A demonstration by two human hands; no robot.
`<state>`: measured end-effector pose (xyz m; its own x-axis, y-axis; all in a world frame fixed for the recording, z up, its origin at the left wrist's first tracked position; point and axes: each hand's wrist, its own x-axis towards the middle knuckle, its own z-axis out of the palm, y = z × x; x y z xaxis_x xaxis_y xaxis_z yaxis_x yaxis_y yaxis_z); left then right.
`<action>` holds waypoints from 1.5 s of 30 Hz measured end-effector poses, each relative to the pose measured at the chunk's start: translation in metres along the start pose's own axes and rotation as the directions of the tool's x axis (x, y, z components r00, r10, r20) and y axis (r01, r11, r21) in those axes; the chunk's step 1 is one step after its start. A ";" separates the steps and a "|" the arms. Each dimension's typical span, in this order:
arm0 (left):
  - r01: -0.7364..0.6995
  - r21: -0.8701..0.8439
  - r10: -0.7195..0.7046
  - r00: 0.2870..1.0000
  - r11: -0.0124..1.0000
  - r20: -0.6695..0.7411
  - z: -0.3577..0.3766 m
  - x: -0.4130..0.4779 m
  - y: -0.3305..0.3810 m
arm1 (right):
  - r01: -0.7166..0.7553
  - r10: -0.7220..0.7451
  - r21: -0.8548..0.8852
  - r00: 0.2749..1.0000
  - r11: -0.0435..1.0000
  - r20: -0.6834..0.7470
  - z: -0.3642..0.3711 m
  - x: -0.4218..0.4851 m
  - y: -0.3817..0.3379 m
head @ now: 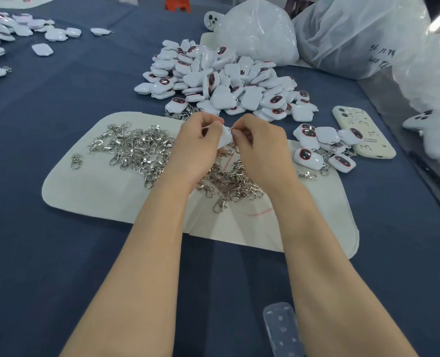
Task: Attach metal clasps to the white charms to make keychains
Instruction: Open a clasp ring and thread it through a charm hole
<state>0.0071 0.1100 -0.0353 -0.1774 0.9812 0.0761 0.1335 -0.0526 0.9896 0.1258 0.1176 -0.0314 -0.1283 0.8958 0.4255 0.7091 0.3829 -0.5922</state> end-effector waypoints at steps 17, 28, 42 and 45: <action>0.328 -0.598 -0.298 0.942 0.731 0.152 0.007 0.001 0.001 | -0.325 0.352 0.628 0.932 0.707 0.085 0.019 -0.004 -0.001; 0.257 -0.376 -0.255 0.965 0.890 0.058 0.009 0.000 -0.003 | -0.051 0.062 0.196 0.997 0.979 -0.047 0.014 -0.006 0.003; 0.103 -0.144 -0.124 0.982 0.984 -0.144 0.011 0.006 -0.016 | -0.439 0.389 0.794 0.878 0.420 0.279 0.015 -0.003 0.005; 0.140 -0.300 -0.187 0.973 0.943 -0.132 0.013 0.005 -0.014 | -0.446 0.399 0.882 0.844 0.152 0.359 0.016 -0.001 0.003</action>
<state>0.0174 0.1186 -0.0501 -0.3267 0.9404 -0.0949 -0.1916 0.0324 0.9809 0.1173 0.1210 -0.0444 -0.0741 0.9897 -0.1224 -0.4467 -0.1427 -0.8832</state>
